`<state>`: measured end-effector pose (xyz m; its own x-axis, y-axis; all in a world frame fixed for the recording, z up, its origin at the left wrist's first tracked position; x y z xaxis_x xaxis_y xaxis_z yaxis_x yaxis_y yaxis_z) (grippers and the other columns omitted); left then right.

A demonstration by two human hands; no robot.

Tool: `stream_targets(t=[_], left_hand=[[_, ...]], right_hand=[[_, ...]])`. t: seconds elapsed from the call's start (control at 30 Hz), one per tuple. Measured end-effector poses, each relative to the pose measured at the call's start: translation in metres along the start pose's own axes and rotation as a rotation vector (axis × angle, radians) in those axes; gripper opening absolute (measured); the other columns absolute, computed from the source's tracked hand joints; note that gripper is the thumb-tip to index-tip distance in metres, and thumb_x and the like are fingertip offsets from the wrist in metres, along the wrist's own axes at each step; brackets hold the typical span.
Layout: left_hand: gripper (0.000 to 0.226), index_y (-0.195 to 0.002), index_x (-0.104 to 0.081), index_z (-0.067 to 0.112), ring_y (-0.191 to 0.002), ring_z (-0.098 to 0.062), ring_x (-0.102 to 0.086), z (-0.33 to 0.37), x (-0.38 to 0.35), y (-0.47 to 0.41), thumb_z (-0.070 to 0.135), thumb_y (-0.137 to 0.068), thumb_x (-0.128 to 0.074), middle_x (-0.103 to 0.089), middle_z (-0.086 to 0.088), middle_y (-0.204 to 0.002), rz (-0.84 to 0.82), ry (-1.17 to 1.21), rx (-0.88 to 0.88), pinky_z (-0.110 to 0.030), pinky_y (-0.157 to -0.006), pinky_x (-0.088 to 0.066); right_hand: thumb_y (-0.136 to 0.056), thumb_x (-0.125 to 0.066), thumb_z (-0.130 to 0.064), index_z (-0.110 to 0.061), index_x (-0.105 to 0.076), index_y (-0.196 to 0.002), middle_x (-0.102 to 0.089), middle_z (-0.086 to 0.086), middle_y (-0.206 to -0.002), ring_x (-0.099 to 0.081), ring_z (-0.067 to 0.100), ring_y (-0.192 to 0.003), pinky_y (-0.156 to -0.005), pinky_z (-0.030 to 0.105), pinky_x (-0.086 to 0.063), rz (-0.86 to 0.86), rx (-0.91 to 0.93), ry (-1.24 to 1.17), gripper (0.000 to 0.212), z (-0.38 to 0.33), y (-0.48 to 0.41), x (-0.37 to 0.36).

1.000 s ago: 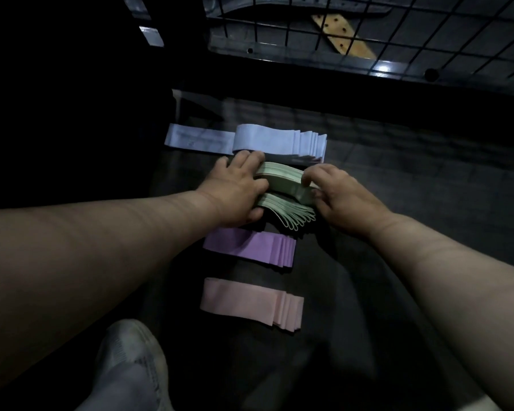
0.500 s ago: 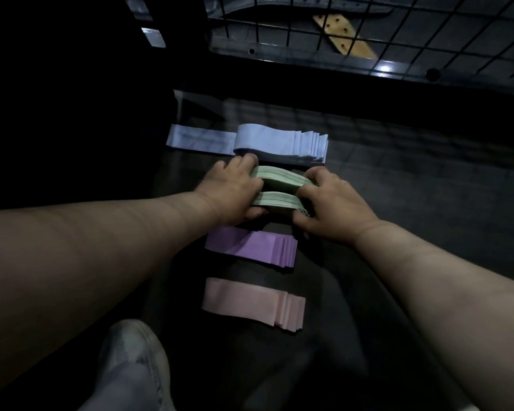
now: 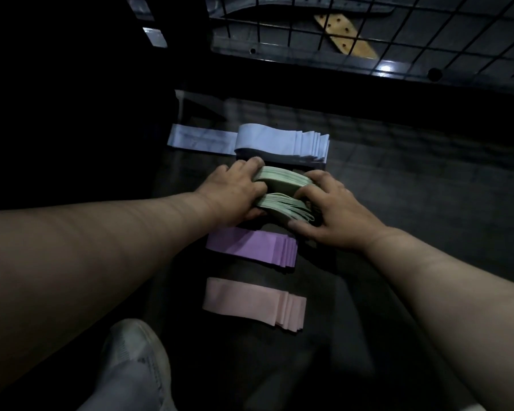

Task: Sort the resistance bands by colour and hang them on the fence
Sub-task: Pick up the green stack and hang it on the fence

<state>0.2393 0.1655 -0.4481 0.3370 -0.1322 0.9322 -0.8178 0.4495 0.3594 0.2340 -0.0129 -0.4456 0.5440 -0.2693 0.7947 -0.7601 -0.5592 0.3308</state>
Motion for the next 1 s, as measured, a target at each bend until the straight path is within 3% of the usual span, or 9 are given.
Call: stream_targets(t=[0.17,0.27,0.4,0.53,0.7,0.77,0.87,0.93,1.0], left_hand=[[0.049,-0.122,-0.058,0.024,-0.124,-0.029,-0.04,0.001,0.0,-0.002,0.06,-0.088,-0.051,-0.023,-0.011,-0.151,-0.003,-0.01,0.007,-0.042,-0.092,-0.042],[0.049,-0.122,-0.059,0.024,-0.124,-0.03,-0.041,0.002,0.0,-0.002,0.058,-0.087,-0.053,-0.023,-0.011,-0.151,-0.008,0.002,0.006,-0.042,-0.092,-0.043],[0.049,-0.121,-0.059,0.025,-0.123,-0.03,-0.042,0.001,0.0,-0.001,0.057,-0.084,-0.054,-0.023,-0.011,-0.15,-0.02,0.01,0.007,-0.041,-0.092,-0.044],[0.049,-0.121,-0.06,0.025,-0.123,-0.03,-0.042,0.002,0.0,-0.002,0.057,-0.084,-0.054,-0.024,-0.011,-0.15,-0.028,0.01,0.01,-0.04,-0.091,-0.044],[0.05,-0.122,-0.059,0.023,-0.123,-0.03,-0.044,-0.001,0.0,-0.001,0.056,-0.085,-0.054,-0.023,-0.011,-0.151,-0.036,0.006,0.01,-0.041,-0.091,-0.044],[0.049,-0.122,-0.059,0.022,-0.123,-0.03,-0.044,-0.001,0.0,-0.001,0.055,-0.086,-0.054,-0.023,-0.011,-0.152,-0.038,0.01,0.008,-0.041,-0.091,-0.044],[0.047,-0.12,-0.061,0.021,-0.123,-0.029,-0.044,-0.001,0.002,-0.002,0.055,-0.088,-0.054,-0.025,-0.008,-0.151,-0.04,0.021,0.02,-0.041,-0.091,-0.044],[0.046,-0.118,-0.061,0.02,-0.122,-0.027,-0.045,-0.002,0.003,-0.002,0.054,-0.087,-0.054,-0.028,-0.006,-0.15,-0.038,0.025,0.044,-0.042,-0.09,-0.045],[0.047,-0.117,-0.062,0.02,-0.121,-0.027,-0.046,-0.002,0.005,-0.003,0.055,-0.087,-0.053,-0.03,-0.005,-0.148,-0.036,0.017,0.057,-0.042,-0.088,-0.046]], right_hand=[[-0.091,-0.053,-0.035,-0.027,-0.037,-0.108,-0.047,0.001,-0.134,-0.052,0.026,-0.115,-0.098,0.042,-0.042,0.044,-0.096,-0.198,0.025,0.01,0.003,0.009],[-0.093,-0.051,-0.027,-0.032,-0.03,-0.113,-0.051,-0.001,-0.127,-0.055,0.023,-0.111,-0.098,0.044,-0.045,0.037,-0.205,-0.288,0.03,0.016,0.001,0.009],[-0.095,-0.051,-0.025,-0.031,-0.043,-0.128,-0.052,-0.006,-0.129,-0.054,0.014,-0.114,-0.102,0.042,-0.046,0.046,-0.215,-0.385,0.034,0.02,-0.004,0.013],[-0.091,-0.058,-0.021,-0.027,-0.043,-0.143,-0.046,-0.005,-0.134,-0.051,0.012,-0.118,-0.106,0.038,-0.044,0.016,-0.221,-0.387,0.055,0.02,-0.01,0.014],[-0.083,-0.059,-0.01,-0.025,-0.057,-0.132,-0.044,-0.007,-0.13,-0.05,0.011,-0.116,-0.097,0.018,-0.04,-0.037,-0.195,-0.423,0.052,0.022,-0.012,0.013],[-0.083,-0.061,-0.001,-0.028,-0.054,-0.135,-0.045,-0.005,-0.133,-0.05,0.011,-0.116,-0.095,0.016,-0.041,-0.061,-0.203,-0.437,0.058,0.025,-0.012,0.013],[-0.08,-0.069,-0.004,-0.033,-0.04,-0.144,-0.045,-0.002,-0.138,-0.049,0.016,-0.122,-0.104,0.034,-0.046,-0.158,-0.221,-0.437,0.076,0.025,-0.012,0.01],[-0.075,-0.077,-0.012,-0.035,-0.025,-0.151,-0.042,0.003,-0.142,-0.044,0.021,-0.131,-0.11,0.039,-0.041,-0.23,-0.231,-0.382,0.096,0.025,-0.01,0.004],[-0.066,-0.088,-0.032,-0.04,-0.01,-0.153,-0.035,0.006,-0.149,-0.033,0.024,-0.139,-0.117,0.041,-0.032,-0.249,-0.235,-0.273,0.118,0.024,-0.007,0.0]])
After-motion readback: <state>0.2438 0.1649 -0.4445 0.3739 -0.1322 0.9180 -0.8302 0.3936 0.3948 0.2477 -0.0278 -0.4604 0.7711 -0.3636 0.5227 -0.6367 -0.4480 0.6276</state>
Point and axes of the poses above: each hand's wrist, its own y-axis away from the middle knuckle, its own x-axis out of the back of the hand, z = x × y, the point moved 6 cm from there along -y, towards the middle knuckle
